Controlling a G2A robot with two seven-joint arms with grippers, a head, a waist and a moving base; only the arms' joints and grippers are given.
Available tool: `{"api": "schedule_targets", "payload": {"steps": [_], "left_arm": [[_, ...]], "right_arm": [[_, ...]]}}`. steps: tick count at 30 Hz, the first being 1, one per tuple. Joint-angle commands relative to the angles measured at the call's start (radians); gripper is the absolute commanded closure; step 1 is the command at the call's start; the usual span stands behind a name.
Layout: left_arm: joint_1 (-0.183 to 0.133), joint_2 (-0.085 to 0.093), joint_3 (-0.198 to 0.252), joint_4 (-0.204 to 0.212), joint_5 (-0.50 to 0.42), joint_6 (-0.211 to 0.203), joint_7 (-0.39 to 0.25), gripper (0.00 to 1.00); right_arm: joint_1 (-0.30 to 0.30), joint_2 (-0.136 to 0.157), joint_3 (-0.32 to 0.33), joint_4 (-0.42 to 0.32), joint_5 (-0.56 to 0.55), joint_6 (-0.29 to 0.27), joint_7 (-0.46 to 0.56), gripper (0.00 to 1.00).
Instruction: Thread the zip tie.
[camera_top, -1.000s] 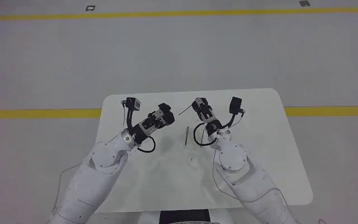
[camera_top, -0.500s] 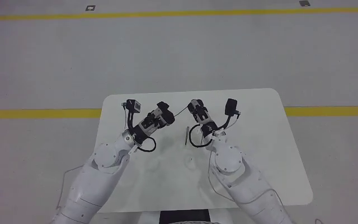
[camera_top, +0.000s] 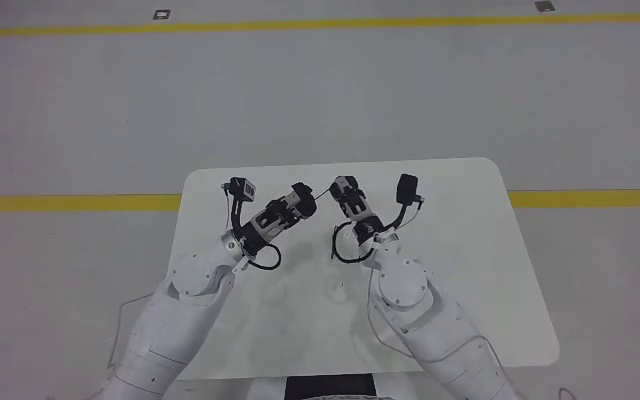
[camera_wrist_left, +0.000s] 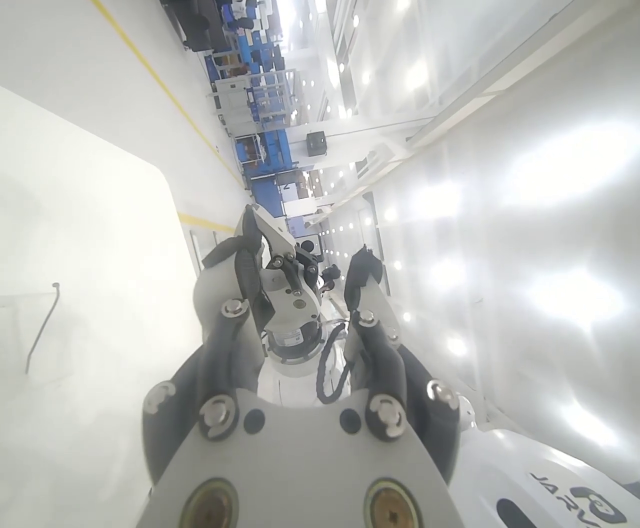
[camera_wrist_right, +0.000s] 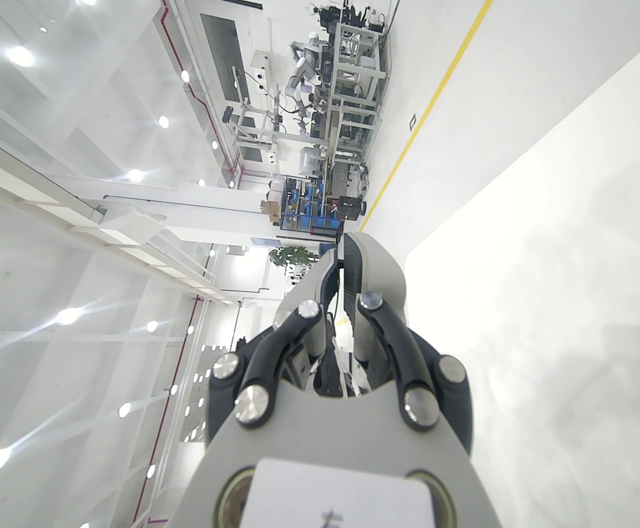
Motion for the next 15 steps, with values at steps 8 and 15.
{"api": "schedule_targets", "payload": {"steps": [8,15], "left_arm": [[0.000,-0.012,-0.008,0.011,0.008,0.000,-0.005,0.78],[-0.006,-0.023,-0.012,0.014,0.017,0.000,0.004,0.83]], "right_arm": [[0.001,-0.005,-0.003,0.007,-0.071,-0.044,0.015,1.00],[-0.008,-0.005,0.002,0.012,-0.139,-0.076,0.036,1.00]]}}
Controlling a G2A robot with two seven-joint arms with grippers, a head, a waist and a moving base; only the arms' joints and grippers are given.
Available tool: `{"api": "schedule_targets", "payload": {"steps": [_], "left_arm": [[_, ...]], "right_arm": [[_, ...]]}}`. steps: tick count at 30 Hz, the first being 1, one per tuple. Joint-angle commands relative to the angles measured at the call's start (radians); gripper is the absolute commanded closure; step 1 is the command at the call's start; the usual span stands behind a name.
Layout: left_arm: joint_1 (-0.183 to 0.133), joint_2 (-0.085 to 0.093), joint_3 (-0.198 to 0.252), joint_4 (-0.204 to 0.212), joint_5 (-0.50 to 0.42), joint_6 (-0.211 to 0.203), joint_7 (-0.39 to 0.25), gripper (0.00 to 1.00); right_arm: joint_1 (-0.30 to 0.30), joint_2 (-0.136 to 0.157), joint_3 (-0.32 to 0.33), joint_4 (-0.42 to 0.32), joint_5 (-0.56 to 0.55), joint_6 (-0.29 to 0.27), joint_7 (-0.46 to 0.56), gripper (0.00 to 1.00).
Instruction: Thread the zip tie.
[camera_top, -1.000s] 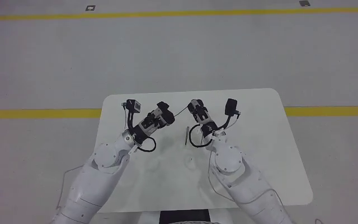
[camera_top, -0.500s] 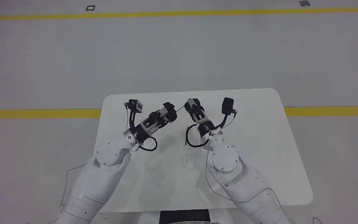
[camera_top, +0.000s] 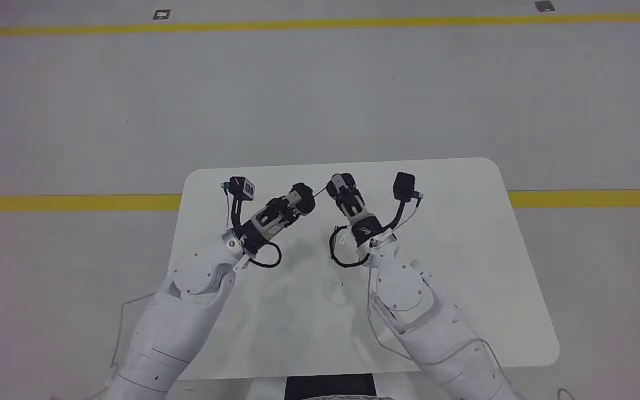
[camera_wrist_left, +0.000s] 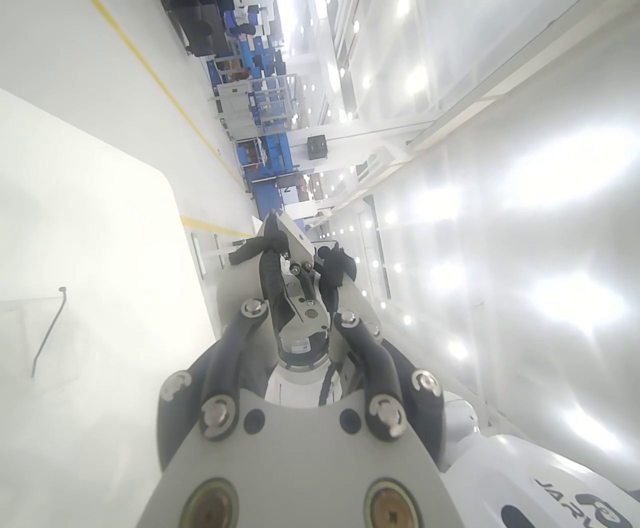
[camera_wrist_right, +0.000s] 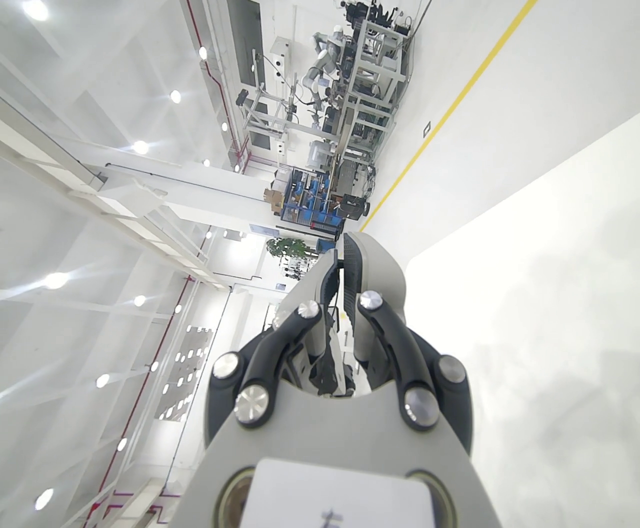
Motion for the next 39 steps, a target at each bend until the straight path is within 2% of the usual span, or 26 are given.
{"api": "schedule_targets", "payload": {"steps": [1,9,28,39], "left_arm": [[-0.001,-0.003,0.000,0.000,0.004,0.000,0.005,0.83],[-0.003,-0.015,0.003,0.009,0.020,0.000,0.005,0.85],[0.011,-0.038,0.008,-0.003,0.039,0.000,-0.003,0.84],[0.007,-0.052,-0.001,-0.007,0.060,0.000,0.005,0.90]], "right_arm": [[-0.003,-0.001,0.001,-0.001,-0.009,-0.003,0.004,1.00],[-0.013,-0.006,0.008,-0.003,-0.019,-0.017,0.011,1.00],[-0.020,-0.021,0.015,-0.007,-0.045,-0.010,0.015,1.00],[-0.039,-0.026,0.016,-0.016,-0.082,-0.019,0.026,1.00]]}}
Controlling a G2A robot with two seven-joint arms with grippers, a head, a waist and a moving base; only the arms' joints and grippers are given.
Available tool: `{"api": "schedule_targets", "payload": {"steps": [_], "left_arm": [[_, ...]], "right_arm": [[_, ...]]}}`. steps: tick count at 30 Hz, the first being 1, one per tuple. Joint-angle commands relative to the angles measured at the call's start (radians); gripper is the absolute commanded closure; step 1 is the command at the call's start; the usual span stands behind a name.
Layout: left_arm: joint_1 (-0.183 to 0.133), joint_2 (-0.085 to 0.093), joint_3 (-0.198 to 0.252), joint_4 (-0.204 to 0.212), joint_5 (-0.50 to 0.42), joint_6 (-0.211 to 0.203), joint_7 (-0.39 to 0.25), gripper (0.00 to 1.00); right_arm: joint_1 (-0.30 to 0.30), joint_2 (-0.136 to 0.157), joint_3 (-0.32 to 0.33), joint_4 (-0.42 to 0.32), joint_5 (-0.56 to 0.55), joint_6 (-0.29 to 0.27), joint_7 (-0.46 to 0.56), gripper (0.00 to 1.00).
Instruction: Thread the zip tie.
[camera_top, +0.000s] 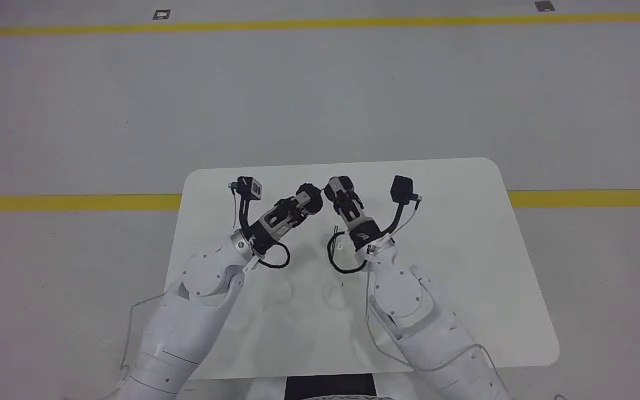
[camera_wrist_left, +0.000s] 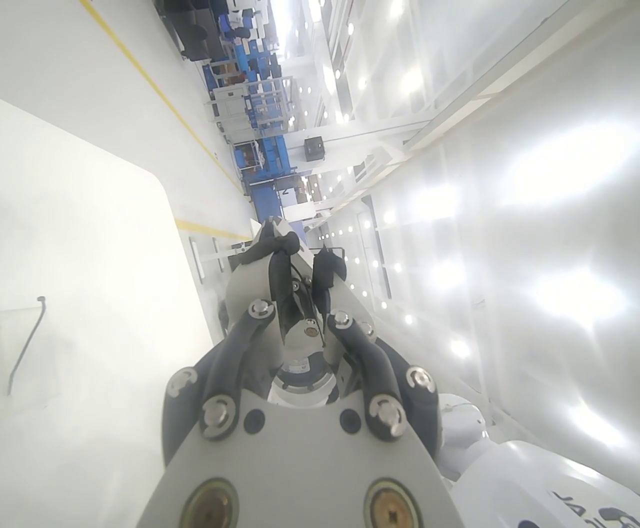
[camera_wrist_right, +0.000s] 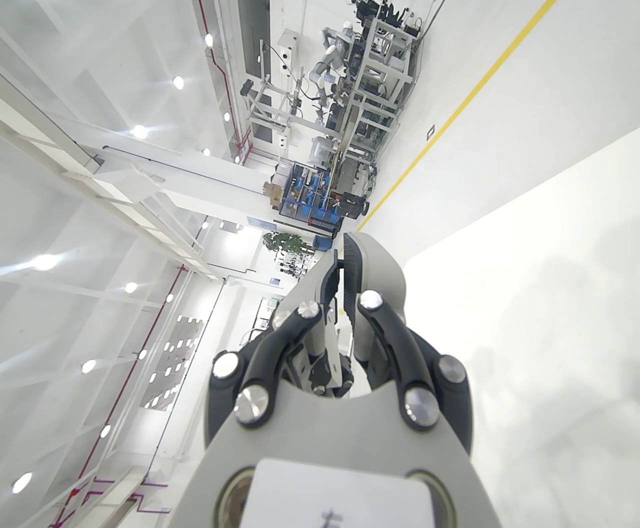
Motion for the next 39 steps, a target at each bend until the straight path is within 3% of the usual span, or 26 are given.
{"api": "schedule_targets", "payload": {"steps": [1,10,11,35,36,37,39], "left_arm": [[0.000,-0.002,-0.002,0.003,0.002,0.000,-0.003,0.90],[0.000,-0.010,-0.011,0.006,0.019,0.000,-0.013,0.96],[0.001,-0.010,-0.012,0.006,0.020,0.000,-0.013,1.00],[0.015,-0.027,-0.033,0.001,0.035,0.000,-0.029,1.00],[0.014,-0.028,-0.033,0.001,0.036,0.000,-0.030,0.98],[0.014,-0.028,-0.033,0.001,0.036,0.000,-0.030,0.83],[0.014,-0.030,-0.034,0.002,0.036,0.000,-0.031,0.78]], "right_arm": [[-0.003,-0.001,0.000,-0.001,-0.004,0.000,0.002,1.00],[-0.015,-0.004,0.006,-0.008,-0.018,0.000,0.012,1.00],[-0.017,-0.005,0.006,-0.009,-0.019,0.000,0.013,1.00],[-0.037,-0.016,0.014,-0.021,-0.045,-0.025,0.014,1.00],[-0.037,-0.016,0.014,-0.021,-0.046,-0.028,0.016,1.00],[-0.038,-0.017,0.015,-0.021,-0.047,-0.029,0.017,1.00],[-0.039,-0.017,0.016,-0.022,-0.050,-0.030,0.019,1.00]]}}
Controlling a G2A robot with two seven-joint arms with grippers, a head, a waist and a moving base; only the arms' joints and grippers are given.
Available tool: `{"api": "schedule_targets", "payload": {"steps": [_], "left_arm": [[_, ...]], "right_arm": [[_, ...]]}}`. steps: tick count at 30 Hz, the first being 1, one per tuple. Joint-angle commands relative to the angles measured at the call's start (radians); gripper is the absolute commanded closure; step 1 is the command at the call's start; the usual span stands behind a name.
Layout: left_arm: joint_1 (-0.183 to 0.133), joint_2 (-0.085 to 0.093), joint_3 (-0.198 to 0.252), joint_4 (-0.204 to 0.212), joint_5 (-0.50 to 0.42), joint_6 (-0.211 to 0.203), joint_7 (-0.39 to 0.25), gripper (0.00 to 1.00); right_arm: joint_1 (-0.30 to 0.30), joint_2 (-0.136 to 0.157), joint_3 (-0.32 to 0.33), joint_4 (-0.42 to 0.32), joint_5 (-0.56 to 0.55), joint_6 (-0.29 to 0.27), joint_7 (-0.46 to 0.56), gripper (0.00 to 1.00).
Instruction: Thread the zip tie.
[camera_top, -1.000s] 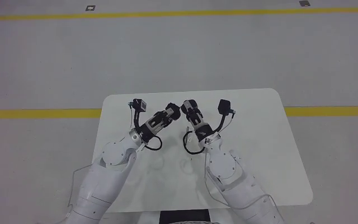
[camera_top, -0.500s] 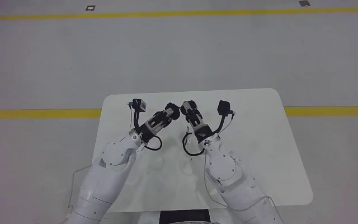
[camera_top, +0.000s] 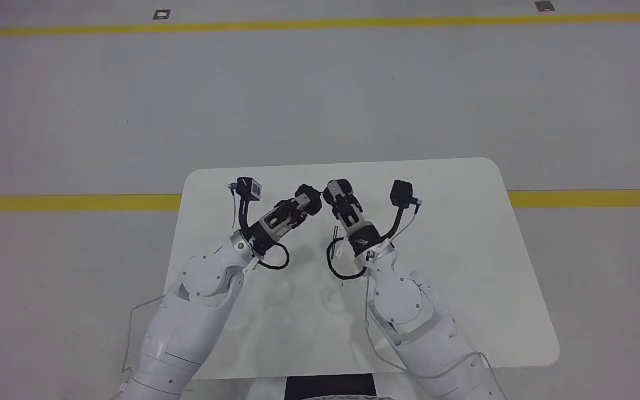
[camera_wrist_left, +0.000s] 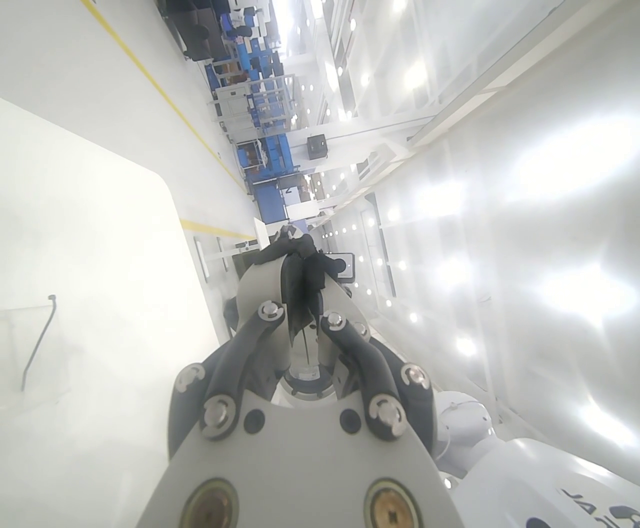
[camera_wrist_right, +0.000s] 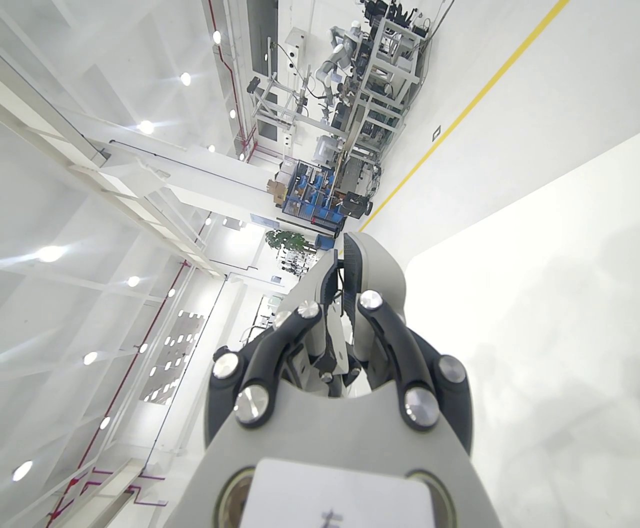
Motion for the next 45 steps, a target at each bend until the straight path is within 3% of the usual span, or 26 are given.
{"api": "schedule_targets", "payload": {"steps": [1,15,34,40,45], "left_arm": [[0.000,-0.001,-0.001,0.000,0.000,0.000,-0.001,0.79],[0.004,-0.009,-0.005,-0.008,0.006,0.000,0.000,0.90],[-0.004,-0.019,-0.006,0.002,0.012,0.000,-0.004,0.86],[-0.005,-0.022,-0.007,0.004,0.017,0.000,-0.004,1.00],[-0.005,-0.024,-0.006,0.005,0.023,0.000,-0.006,1.00]], "right_arm": [[-0.001,-0.001,0.001,-0.001,-0.002,-0.001,0.002,1.00],[-0.010,-0.005,0.002,-0.006,-0.030,-0.005,0.011,1.00],[-0.012,-0.010,0.003,-0.005,-0.069,-0.025,0.016,1.00],[-0.012,-0.012,0.006,-0.003,-0.076,-0.031,0.019,1.00],[-0.013,-0.013,0.008,-0.002,-0.081,-0.034,0.022,1.00]]}}
